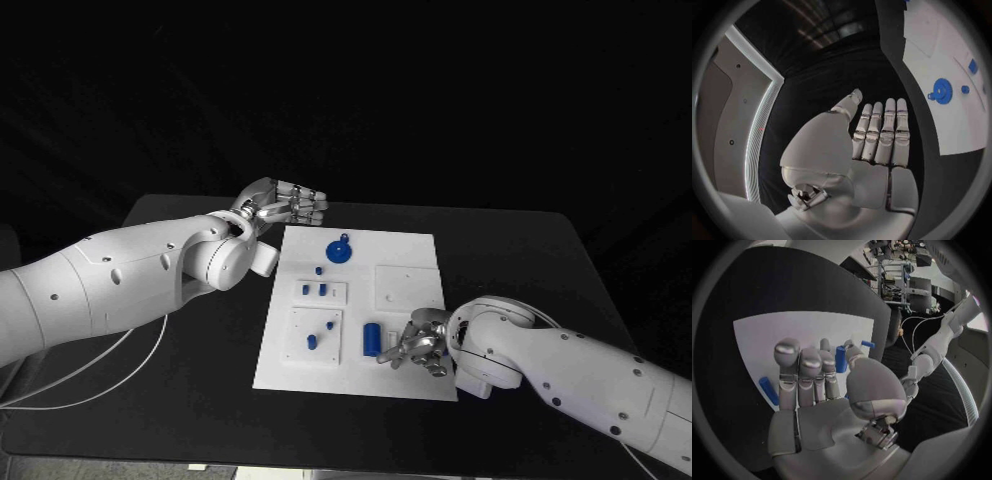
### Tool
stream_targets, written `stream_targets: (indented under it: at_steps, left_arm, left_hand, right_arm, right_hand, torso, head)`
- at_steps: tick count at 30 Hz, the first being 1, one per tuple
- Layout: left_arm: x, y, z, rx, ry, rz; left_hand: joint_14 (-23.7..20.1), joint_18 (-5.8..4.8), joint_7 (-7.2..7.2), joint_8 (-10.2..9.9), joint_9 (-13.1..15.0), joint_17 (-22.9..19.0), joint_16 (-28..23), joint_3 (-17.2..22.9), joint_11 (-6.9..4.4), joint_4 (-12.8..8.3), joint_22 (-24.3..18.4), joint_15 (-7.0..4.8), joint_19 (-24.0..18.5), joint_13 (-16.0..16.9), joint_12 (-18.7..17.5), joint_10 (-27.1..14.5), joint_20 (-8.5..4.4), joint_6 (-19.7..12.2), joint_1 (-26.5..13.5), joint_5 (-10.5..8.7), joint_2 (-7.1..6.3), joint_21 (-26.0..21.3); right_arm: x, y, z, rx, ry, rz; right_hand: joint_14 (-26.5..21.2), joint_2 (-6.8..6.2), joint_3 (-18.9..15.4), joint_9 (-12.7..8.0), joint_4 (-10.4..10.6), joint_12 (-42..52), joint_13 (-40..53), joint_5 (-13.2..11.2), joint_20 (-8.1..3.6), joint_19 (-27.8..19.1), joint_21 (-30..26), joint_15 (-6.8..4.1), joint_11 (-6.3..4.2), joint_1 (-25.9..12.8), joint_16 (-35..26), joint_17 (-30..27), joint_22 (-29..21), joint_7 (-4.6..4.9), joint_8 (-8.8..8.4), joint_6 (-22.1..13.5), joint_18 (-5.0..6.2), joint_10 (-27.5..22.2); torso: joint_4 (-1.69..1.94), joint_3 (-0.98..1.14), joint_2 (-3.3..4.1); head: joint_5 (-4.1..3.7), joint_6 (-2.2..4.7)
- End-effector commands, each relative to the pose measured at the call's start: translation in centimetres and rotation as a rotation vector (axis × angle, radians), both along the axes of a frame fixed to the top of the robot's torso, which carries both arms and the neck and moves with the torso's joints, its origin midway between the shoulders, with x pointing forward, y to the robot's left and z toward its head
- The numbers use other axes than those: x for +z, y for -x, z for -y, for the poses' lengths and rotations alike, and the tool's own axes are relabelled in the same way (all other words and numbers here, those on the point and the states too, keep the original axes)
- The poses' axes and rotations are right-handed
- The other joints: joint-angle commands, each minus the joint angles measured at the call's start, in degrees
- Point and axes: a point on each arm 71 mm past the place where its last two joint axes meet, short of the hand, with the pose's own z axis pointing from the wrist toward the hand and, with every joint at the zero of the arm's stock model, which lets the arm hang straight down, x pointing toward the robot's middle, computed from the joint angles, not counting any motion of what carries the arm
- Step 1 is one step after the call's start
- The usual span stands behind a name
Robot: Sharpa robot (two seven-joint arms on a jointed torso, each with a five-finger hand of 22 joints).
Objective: Assemble the parts on the task board
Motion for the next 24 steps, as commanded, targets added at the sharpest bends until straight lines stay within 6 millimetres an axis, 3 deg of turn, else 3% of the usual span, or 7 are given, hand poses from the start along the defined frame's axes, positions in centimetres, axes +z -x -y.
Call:
stream_targets:
  at_steps: [1, 3, 7, 15, 24]
  left_arm:
    - [0.0, 0.0, 0.1, -0.015, 0.002, 0.003]
    - [0.0, 0.0, 0.1, -0.015, 0.001, 0.003]
    - [0.0, 0.0, 0.2, -0.015, 0.001, 0.002]
    - [0.0, 0.0, 0.3, -0.018, 0.002, 0.002]
    - [0.0, 0.0, 0.2, -0.016, 0.001, 0.001]
  left_hand:
    - [-0.37, 0.30, -0.01, 0.01, 0.01, 0.00, 0.02, -0.28, -0.13, 0.30, -0.10, 0.10, 0.19, -0.03, -0.05, -0.28, 0.19, -0.43, 0.17, 0.23, 0.31, -0.17]
    - [-0.37, 0.30, -0.01, 0.01, 0.01, 0.00, 0.02, -0.28, -0.13, 0.30, -0.10, 0.10, 0.19, -0.03, -0.05, -0.28, 0.19, -0.43, 0.17, 0.23, 0.31, -0.17]
    - [-0.37, 0.30, -0.01, 0.01, 0.01, 0.00, 0.02, -0.28, -0.13, 0.30, -0.10, 0.10, 0.19, -0.03, -0.05, -0.28, 0.19, -0.43, 0.17, 0.23, 0.31, -0.17]
    - [-0.37, 0.30, -0.01, 0.01, 0.01, 0.00, 0.02, -0.28, -0.13, 0.30, -0.10, 0.10, 0.19, -0.03, -0.05, -0.28, 0.19, -0.43, 0.17, 0.23, 0.31, -0.17]
    - [-0.37, 0.30, -0.01, 0.01, 0.01, -0.01, 0.02, -0.28, -0.13, 0.31, -0.10, 0.10, 0.20, -0.03, -0.05, -0.28, 0.19, -0.43, 0.17, 0.24, 0.32, -0.17]
  right_arm:
    - [0.0, -0.1, -0.1, -0.002, -0.008, 0.016]
    - [0.0, -0.1, -0.2, -0.002, -0.008, 0.017]
    - [0.0, -0.1, -0.6, 0.000, -0.006, 0.020]
    - [-0.2, -0.3, -1.0, -0.001, 0.002, 0.022]
    - [-0.2, -0.3, -1.1, 0.004, 0.002, 0.022]
  right_hand:
    - [0.16, 1.41, -0.34, 0.12, 0.28, 0.18, 0.08, 0.34, -0.15, 2.99, 0.19, -0.02, 0.01, -0.65, 0.17, 0.01, 0.02, -0.07, -0.01, 0.32, -0.44, 0.20]
    - [0.16, 3.06, -0.63, 0.17, 0.41, 0.13, 0.04, 0.87, -0.12, 2.98, 0.24, 0.00, 0.01, -1.47, 0.17, -0.03, 0.03, -0.09, -0.02, 0.20, -0.42, 0.16]
    - [0.17, 4.77, 0.00, 0.15, -1.01, 0.13, 0.03, 1.59, -0.11, 2.97, 0.28, 0.00, -0.05, -1.61, 0.23, -0.06, 0.04, -0.17, -0.01, 0.16, -0.48, 0.18]
    - [0.19, 5.96, 1.19, -0.01, -1.63, 0.13, 0.03, 4.99, -0.10, 2.98, 0.35, 0.01, -0.11, -2.26, 0.32, -0.08, 0.05, -0.25, -0.02, 0.09, -0.54, 0.21]
    - [0.16, 5.78, 2.35, -0.18, -2.27, 0.09, 0.01, 6.90, -0.10, 2.97, 0.33, 0.01, -0.13, -2.83, 0.30, -0.18, 0.01, -0.28, -0.01, 0.11, -0.57, 0.19]
  torso:
    - [-0.08, 0.08, -0.03]
    - [-0.07, 0.05, -0.01]
    - [-0.03, 0.03, 0.04]
    - [0.01, -0.03, 0.03]
    - [0.04, -0.04, -0.01]
  head:
    - [0.10, 0.17]
    - [0.05, 0.15]
    - [-0.14, 0.10]
    - [-0.22, -0.04]
    - [-0.27, -0.09]
